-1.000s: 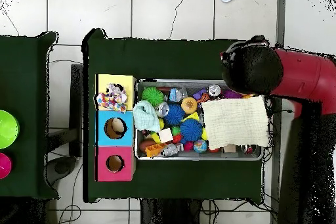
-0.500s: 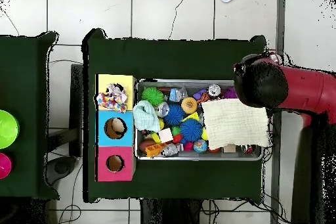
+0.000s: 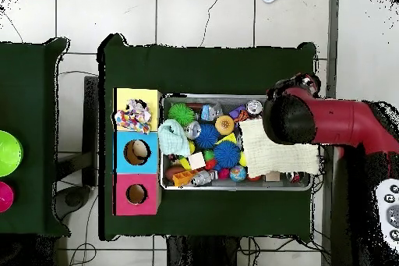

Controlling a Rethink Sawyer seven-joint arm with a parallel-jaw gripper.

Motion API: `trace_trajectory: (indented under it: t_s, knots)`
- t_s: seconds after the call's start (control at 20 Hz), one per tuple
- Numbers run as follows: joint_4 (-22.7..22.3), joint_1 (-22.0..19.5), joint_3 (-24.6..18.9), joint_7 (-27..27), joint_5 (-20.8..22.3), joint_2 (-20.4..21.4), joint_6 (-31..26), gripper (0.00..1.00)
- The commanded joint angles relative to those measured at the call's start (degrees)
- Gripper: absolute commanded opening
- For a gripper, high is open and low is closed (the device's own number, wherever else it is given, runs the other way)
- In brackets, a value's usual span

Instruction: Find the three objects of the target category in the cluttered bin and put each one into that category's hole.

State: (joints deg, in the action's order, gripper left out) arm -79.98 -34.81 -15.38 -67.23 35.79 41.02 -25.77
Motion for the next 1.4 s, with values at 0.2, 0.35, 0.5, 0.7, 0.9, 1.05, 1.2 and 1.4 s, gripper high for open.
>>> trace_trajectory:
  t_s: [0.2, 0.35, 0.5, 0.7, 0.9, 1.05, 1.2, 1.4]
  knots:
    - [-9.9, 3.22, 3.62, -7.89, 2.64, -2.88, 4.3, 1.0]
    - [-9.42, 2.95, 4.23, -8.56, 2.47, -5.45, 6.15, 1.0]
    - [-8.68, 2.64, 4.53, -7.97, 2.71, -7.38, 7.45, 1.0]
    - [-8.42, 1.56, 4.15, -6.88, 2.13, -8.92, 8.1, 1.0]
    - [-7.36, 0.67, 3.48, -4.54, 2.57, -10.15, 8.35, 1.0]
    - [-6.48, -1.18, 1.16, -0.26, 3.09, -11.11, 6.82, 1.0]
    - [-5.62, -0.53, 2.67, -1.56, 3.68, -11.41, 7.42, 1.0]
    - [-5.88, -0.77, 3.47, -1.46, 4.56, -11.69, 7.8, 1.0]
